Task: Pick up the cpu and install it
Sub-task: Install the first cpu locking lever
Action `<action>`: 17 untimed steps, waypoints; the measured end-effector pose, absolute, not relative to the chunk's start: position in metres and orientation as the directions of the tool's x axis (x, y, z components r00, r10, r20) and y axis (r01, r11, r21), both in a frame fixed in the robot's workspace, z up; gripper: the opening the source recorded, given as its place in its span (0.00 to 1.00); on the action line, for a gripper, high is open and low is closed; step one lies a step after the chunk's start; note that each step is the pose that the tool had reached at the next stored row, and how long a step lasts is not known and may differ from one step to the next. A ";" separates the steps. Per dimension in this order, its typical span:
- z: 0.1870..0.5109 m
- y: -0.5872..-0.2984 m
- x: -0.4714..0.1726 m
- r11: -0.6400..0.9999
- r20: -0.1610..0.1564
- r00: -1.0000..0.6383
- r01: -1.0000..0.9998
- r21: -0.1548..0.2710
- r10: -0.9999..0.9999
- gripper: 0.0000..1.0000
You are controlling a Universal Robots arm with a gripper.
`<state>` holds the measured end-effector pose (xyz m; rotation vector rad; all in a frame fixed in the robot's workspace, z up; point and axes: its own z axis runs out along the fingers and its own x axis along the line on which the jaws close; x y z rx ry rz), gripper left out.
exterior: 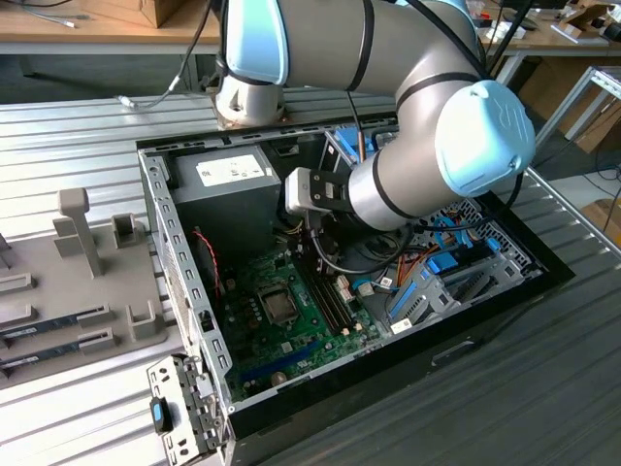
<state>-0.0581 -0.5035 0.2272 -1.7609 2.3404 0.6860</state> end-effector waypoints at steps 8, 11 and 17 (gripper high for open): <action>0.227 -0.502 -0.063 0.202 -0.400 -0.307 -0.938 0.283 -0.863 0.11; 0.227 -0.502 -0.063 0.196 -0.412 -0.305 -0.938 0.285 -0.859 0.11; 0.227 -0.501 -0.063 0.187 -0.423 -0.300 -0.939 0.288 -0.855 0.11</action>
